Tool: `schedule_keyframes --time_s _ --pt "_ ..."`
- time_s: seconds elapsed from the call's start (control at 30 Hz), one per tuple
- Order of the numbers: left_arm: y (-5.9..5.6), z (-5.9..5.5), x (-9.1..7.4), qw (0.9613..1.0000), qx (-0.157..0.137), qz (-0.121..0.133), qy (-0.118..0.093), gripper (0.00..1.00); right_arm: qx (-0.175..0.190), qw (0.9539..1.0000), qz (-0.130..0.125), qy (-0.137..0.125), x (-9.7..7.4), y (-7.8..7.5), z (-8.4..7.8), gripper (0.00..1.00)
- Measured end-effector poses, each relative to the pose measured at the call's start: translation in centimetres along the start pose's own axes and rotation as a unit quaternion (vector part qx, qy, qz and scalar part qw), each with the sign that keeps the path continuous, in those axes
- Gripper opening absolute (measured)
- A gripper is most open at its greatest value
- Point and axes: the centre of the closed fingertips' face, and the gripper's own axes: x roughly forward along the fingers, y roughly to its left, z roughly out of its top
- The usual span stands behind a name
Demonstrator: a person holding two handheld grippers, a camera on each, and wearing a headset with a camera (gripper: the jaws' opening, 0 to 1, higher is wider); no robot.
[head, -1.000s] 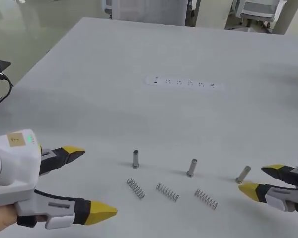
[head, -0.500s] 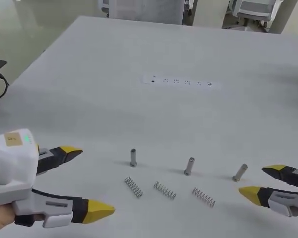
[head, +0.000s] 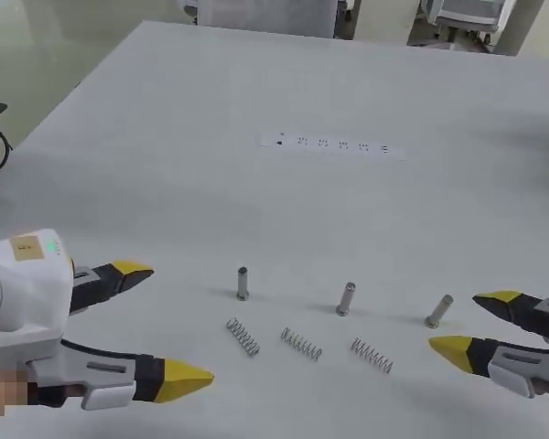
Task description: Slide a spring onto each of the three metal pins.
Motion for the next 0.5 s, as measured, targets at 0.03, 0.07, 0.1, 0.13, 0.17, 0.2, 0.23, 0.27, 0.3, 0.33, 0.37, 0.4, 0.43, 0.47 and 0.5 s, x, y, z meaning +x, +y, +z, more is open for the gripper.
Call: schedule_keyframes --time_s 0.03,0.07,0.1,0.13,0.17,0.2,0.23,0.27,0.3,0.33,0.37,0.4,0.43,0.47,0.5 --pt "0.0 0.0 0.0 1.0000 0.000 0.000 -0.001 0.85 -0.001 1.0000 0.004 -0.002 0.0 0.3 0.2 0.47" --pt "0.0 0.0 0.0 1.0000 0.000 0.000 -0.001 0.85 -0.003 0.9999 0.009 -0.003 0.0 0.7 0.4 0.47" --pt "0.0 0.0 0.0 1.0000 0.000 0.001 -0.001 0.85 -0.009 0.9999 0.013 -0.001 0.1 1.0 0.5 0.46" --pt "0.0 0.0 0.0 1.0000 0.000 0.000 -0.001 0.85 -0.022 0.9996 0.018 0.004 0.1 1.4 0.6 0.45" --pt "0.0 0.0 0.0 1.0000 0.000 0.001 -0.001 0.85 -0.035 0.9991 0.024 0.009 0.2 1.7 0.5 0.44" --pt "0.0 -0.1 0.0 1.0000 -0.001 0.001 -0.001 0.85 -0.042 0.9985 0.030 0.016 0.2 2.0 0.5 0.44" --pt "0.0 -0.1 0.0 1.0000 -0.001 0.001 -0.001 0.85 -0.042 0.9982 0.037 0.024 0.4 2.2 0.3 0.44" --pt "0.0 -0.1 0.0 1.0000 -0.002 0.000 0.000 0.85 -0.045 0.9980 0.040 0.022 0.5 2.4 0.4 0.44" --pt "0.0 -0.2 0.1 1.0000 -0.002 0.000 0.000 0.85 -0.050 0.9975 0.045 0.022 0.7 2.6 0.5 0.45" --pt "-0.1 -0.2 0.1 1.0000 -0.001 -0.001 0.001 0.85 -0.052 0.9972 0.049 0.024 0.8 2.8 0.5 0.44" --pt "-0.1 -0.2 0.1 1.0000 -0.001 -0.001 0.002 0.85 -0.055 0.9969 0.051 0.026 1.0 3.0 0.5 0.45" --pt "-0.1 -0.2 0.1 1.0000 -0.001 0.000 0.002 0.85 -0.058 0.9966 0.052 0.028 1.1 3.1 0.5 0.45" --pt "0.0 -0.3 0.0 1.0000 -0.001 0.000 0.001 0.85 -0.063 0.9960 0.055 0.031 1.3 3.2 0.4 0.44" --pt "0.0 -0.3 0.0 1.0000 -0.002 0.000 0.001 0.85 -0.065 0.9958 0.056 0.033 1.4 3.3 0.4 0.44" --pt "0.0 -0.3 0.0 1.0000 -0.002 0.000 0.001 0.85 -0.067 0.9955 0.057 0.036 1.5 3.3 0.3 0.44"
